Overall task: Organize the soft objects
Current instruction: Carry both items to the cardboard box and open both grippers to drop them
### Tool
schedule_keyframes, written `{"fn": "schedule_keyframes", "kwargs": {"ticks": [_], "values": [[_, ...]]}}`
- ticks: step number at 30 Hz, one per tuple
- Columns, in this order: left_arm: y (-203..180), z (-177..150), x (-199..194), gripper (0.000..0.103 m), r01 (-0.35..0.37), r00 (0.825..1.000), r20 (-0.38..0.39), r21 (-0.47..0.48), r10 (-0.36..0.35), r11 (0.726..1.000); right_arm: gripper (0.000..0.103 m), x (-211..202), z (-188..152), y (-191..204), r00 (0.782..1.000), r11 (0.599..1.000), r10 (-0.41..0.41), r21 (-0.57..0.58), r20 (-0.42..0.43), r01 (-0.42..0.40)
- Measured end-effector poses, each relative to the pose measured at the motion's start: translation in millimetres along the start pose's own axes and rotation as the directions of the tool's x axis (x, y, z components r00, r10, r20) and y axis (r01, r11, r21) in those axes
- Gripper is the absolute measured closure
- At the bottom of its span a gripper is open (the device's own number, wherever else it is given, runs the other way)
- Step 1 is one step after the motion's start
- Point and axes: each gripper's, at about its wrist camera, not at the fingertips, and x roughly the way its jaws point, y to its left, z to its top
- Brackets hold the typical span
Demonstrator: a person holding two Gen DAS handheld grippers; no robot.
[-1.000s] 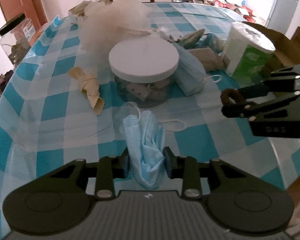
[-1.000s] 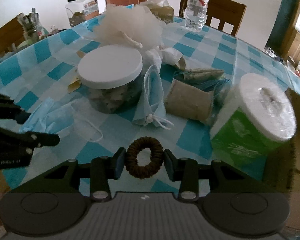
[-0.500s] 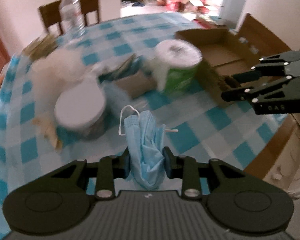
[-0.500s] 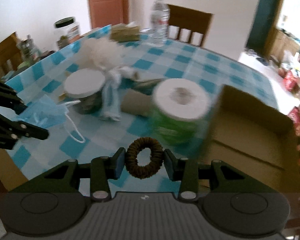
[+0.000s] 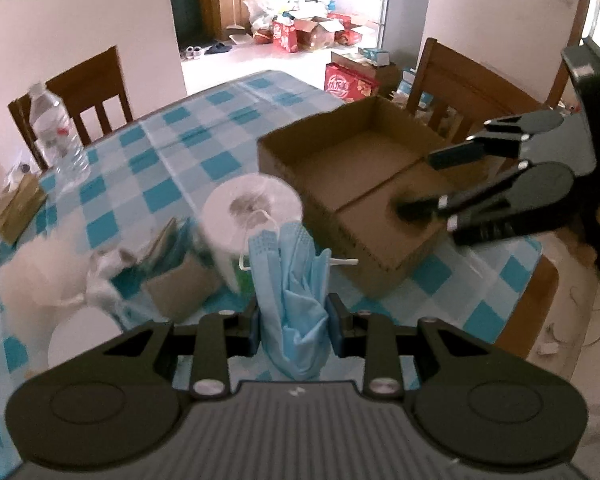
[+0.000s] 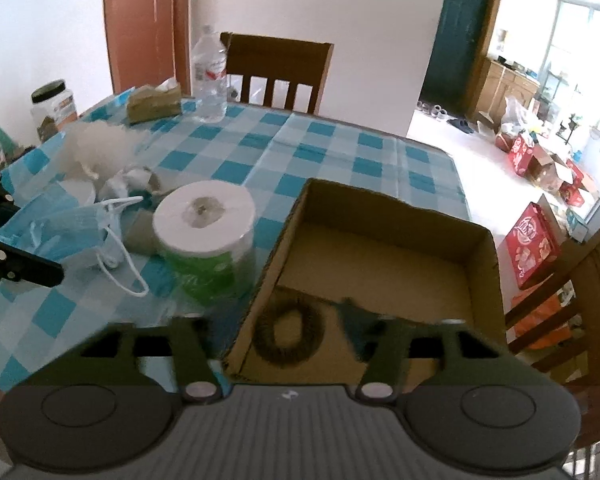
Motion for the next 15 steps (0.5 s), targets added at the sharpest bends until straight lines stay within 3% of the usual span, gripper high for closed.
{"fn": "schedule_keyframes", "kwargs": {"ticks": [2, 3, 15], "values": [[-6, 10, 4, 0.072, -0.001, 1.0, 0.003, 0.007, 0.001, 1.0, 0.002, 2, -1, -6, 1.0, 1.0, 0.014, 0.012, 0.013, -0.014], [-9, 15, 6, 0.072, -0.002, 1.0, 0.005, 0.012, 0.002, 1.0, 0.0, 2, -3, -8, 0.999, 0.999, 0.03, 0.013, 0.018, -0.03], [-36, 81, 52, 0.072, 0.0, 1.0, 0.024, 0.049, -0.002, 0.999, 0.0, 10, -23, -33, 0.997, 0.996, 0.069, 0.05, -0.031, -0.068]]}}
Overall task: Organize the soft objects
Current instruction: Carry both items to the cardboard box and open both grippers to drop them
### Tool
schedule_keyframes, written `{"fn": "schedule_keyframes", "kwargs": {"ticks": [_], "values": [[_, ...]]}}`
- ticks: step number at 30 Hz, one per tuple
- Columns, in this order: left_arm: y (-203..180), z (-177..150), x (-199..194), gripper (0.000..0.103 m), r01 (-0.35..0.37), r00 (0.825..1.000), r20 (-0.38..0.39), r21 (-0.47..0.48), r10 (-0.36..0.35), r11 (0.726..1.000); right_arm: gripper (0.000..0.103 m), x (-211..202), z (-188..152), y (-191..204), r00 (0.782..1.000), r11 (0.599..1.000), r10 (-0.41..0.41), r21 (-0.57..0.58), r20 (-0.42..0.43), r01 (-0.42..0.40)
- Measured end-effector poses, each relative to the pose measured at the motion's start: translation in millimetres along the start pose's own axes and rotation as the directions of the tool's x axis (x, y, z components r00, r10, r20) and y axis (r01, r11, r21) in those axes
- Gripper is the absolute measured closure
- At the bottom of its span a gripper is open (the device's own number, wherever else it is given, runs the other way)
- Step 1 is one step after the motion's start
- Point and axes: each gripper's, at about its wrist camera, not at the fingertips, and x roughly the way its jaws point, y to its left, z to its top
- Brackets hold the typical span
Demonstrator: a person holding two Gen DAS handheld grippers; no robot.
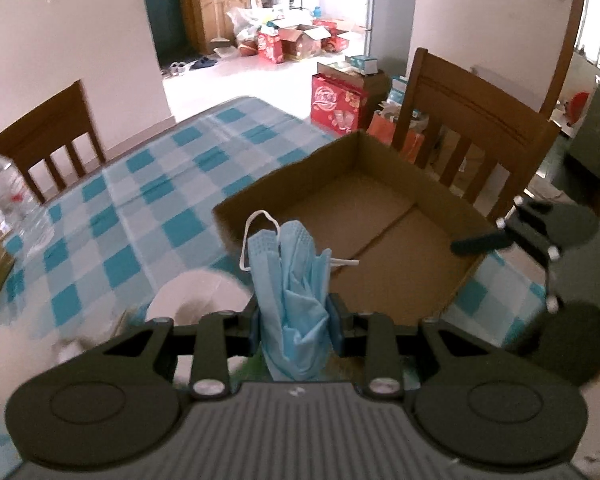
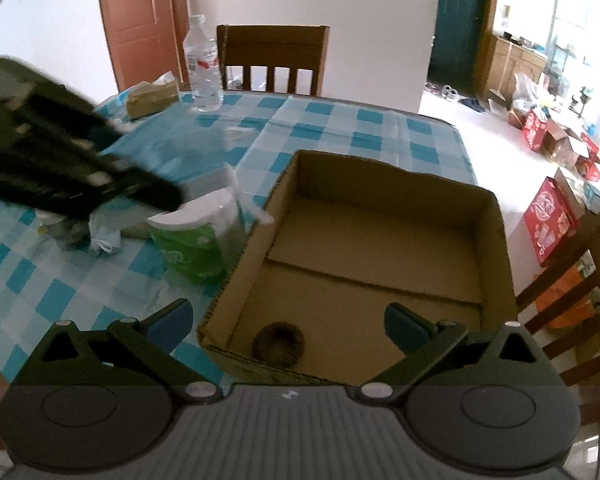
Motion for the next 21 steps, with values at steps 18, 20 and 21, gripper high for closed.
{"fn": "schedule_keyframes", "kwargs": {"ticks": [18, 20, 21], "values": [[-19, 58, 76, 0.003, -0.067, 0.995, 0.075, -0.038, 0.069, 0.997, 0.0, -5, -8, -18, 0.999, 0.999, -0.033, 0.03, 0.036, 0.032], [-17, 54, 71, 0.003, -0.067, 0.995, 0.073, -0.053, 0.071, 0.996, 0.0, -5, -7, -17, 0.999, 0.999, -0.032, 0.035, 0.036, 0.031], [-17, 51, 68, 0.003, -0.064, 0.995, 0.074, -0.058, 0.068, 0.996, 0.0, -5, -7, -17, 0.999, 0.999, -0.033, 0.039, 0.037, 0.032]]}}
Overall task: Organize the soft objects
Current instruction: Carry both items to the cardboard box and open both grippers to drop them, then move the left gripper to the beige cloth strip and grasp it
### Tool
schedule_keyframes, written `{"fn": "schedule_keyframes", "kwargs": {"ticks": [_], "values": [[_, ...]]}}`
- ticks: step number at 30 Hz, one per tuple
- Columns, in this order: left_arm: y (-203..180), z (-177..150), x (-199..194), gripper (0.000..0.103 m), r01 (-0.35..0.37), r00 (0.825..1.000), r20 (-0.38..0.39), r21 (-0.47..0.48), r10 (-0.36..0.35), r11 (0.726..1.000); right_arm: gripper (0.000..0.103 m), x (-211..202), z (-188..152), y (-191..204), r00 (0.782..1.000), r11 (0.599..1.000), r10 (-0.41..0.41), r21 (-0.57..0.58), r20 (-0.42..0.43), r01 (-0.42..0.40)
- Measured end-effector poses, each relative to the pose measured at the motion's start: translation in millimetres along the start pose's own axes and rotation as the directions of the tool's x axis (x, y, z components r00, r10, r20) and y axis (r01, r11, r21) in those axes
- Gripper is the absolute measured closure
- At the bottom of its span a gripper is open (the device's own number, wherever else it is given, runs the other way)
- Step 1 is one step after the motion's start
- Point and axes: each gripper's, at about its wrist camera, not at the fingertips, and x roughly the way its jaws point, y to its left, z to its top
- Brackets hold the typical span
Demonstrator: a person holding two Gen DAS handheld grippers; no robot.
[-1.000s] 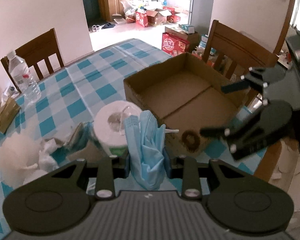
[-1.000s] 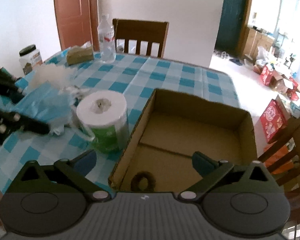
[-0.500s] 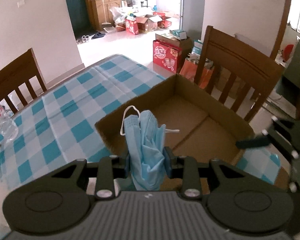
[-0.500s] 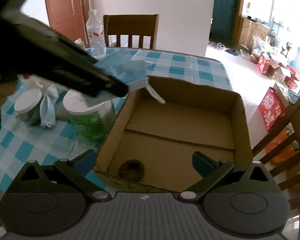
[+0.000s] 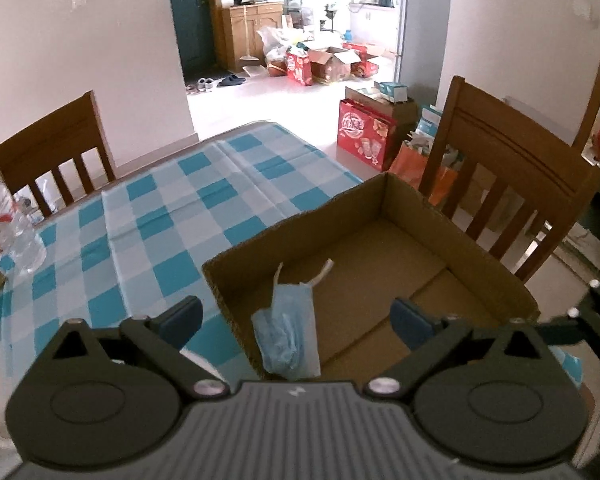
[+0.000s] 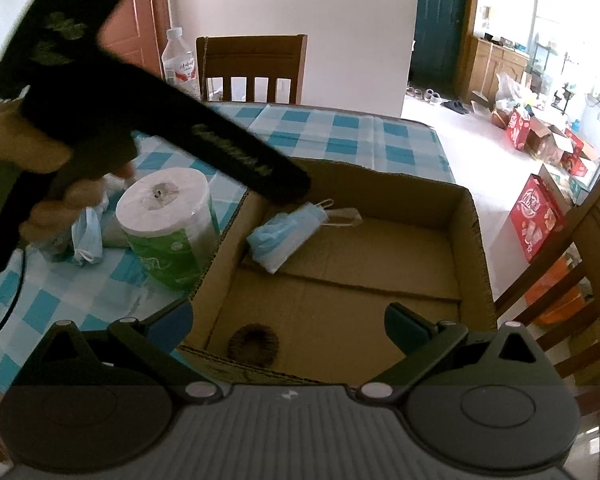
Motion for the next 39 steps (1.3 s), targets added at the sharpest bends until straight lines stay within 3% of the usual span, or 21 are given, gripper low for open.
{"fn": "schedule_keyframes", "kwargs": {"ticks": [7, 20, 32, 39], "values": [[8, -24, -33, 0.003, -0.023, 1.0, 0.012, -0.046, 0.024, 0.999, 0.0, -2, 3, 8, 1.0, 1.0, 0.02, 0.006, 0.011, -0.02], [28, -85, -85, 0.003, -0.098, 0.995, -0.015, -0.168, 0.096, 0.981, 0.0, -9, -7, 56, 0.994, 0.987, 0.105, -0.122, -0.028, -0.107], [59, -145, -115, 0.003, -0.201, 0.979, -0.076, -0.311, 0.187, 0.929, 0.0, -4, -9, 85, 0.986, 0.975, 0.153, -0.152, -0.059, -0.16], [97, -176, -122, 0.003, -0.22, 0.975, -0.11, -0.364, 0.192, 0.905, 0.0, 7, -5, 115, 0.987, 0.982, 0.136, -0.12, -0.08, -0.145]]}}
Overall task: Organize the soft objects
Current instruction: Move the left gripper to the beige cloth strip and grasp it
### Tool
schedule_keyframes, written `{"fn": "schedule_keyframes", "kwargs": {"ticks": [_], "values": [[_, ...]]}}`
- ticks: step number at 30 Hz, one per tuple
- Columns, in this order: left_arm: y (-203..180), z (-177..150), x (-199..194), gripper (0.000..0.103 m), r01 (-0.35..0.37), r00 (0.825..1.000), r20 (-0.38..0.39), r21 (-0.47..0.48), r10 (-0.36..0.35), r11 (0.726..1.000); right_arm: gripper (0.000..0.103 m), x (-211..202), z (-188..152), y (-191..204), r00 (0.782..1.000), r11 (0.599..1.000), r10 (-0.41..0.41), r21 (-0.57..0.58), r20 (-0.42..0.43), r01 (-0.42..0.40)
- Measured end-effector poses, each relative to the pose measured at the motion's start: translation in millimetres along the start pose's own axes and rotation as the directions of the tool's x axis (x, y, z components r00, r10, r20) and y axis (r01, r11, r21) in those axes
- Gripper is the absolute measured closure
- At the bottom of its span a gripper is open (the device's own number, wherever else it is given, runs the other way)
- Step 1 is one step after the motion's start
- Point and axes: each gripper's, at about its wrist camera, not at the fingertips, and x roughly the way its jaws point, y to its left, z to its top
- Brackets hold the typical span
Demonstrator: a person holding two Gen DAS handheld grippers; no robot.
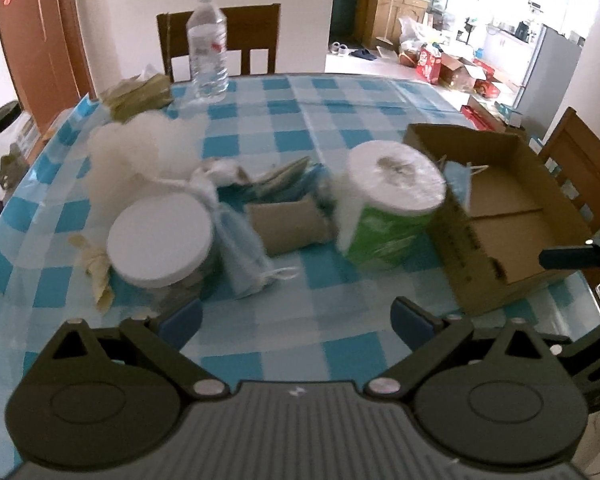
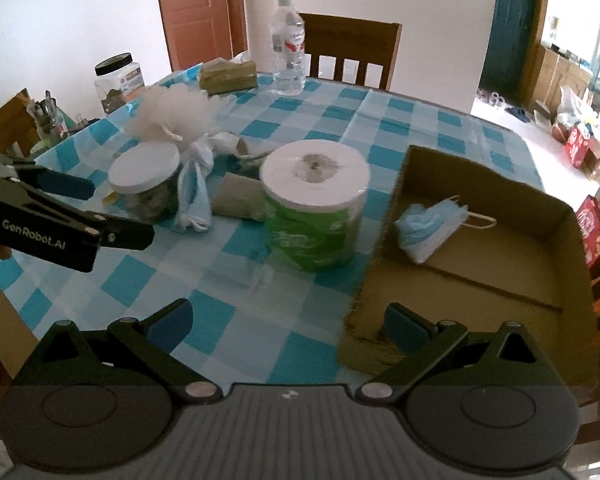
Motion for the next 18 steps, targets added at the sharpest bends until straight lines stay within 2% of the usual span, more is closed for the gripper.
{"fn": "schedule_keyframes", "kwargs": {"ticks": [12, 18], "values": [[92, -15, 13, 0.003, 0.006, 0.999, -0.037, -0.05, -0.008, 0.999, 0.0, 41, 31, 74, 0.999, 1.0, -0.023, 0.004, -0.048, 0.023], [141, -18, 26, 0.003, -0.025, 0.998, -0.051, -0.088, 0.02, 0.996, 0.0, 58, 47, 105, 0.996, 0.999, -0.051, -0.001, -0.073, 0.051]]}}
